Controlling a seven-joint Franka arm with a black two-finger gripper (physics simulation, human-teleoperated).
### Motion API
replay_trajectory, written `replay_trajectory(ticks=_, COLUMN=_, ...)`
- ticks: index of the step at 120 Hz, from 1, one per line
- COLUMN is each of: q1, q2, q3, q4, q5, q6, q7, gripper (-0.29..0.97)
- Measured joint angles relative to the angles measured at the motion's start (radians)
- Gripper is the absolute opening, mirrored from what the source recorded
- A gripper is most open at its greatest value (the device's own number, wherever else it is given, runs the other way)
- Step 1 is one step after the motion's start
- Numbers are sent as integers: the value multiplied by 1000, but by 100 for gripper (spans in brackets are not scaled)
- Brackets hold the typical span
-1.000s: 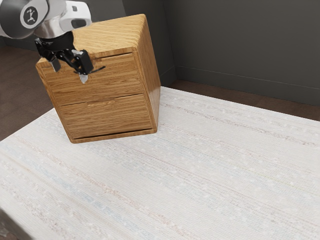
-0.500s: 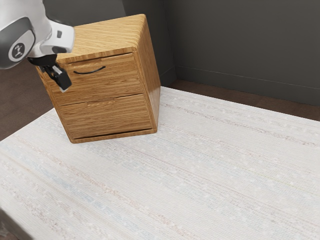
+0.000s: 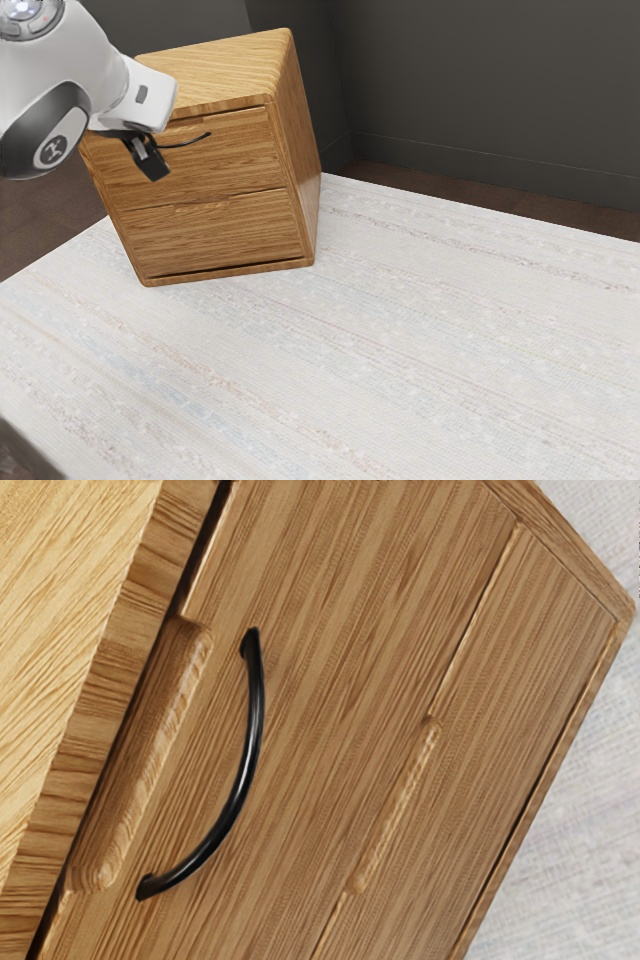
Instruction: Pull the drawer handle with one arm to open the drawer
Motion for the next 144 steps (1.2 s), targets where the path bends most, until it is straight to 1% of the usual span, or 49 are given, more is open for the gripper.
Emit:
replay_trajectory(ticks=35, q1=12, q2=33, q3=3, q4=-13, q5=-3, q6=55, q7=54, gripper=68)
replay_trajectory(ticks=60, q1=12, q2=36, q3=12, q4=-27, q5=0, q6=75, q7=79, gripper=68)
replay_trajectory(ticks=79, q1=16, q2=41, q3=21, q4=-24, q5=44, q6=83, q7=92, gripper=68)
replay_trajectory(ticks=92, q1=15, q2=61, q3=27, q4=-20, q5=55, q6=98, q7=100, gripper=68)
replay_trajectory(ticks=107, q1=22, q2=106, q3=56, q4=13, q5=35, q6=110, q7=108, gripper=68)
replay_trajectory(ticks=120, q1=31, q2=130, q3=58, q4=34, q5=12, q6=120, q7=116, gripper=68)
replay_trajectory(ticks=136, q1=24, q2=149, q3=58, q4=43, q5=-1, q6=129, q7=124, gripper=68)
replay_trajectory(ticks=144, q1=21, q2=169, q3=59, q4=53, q5=-19, q6=136, q7=129, gripper=68)
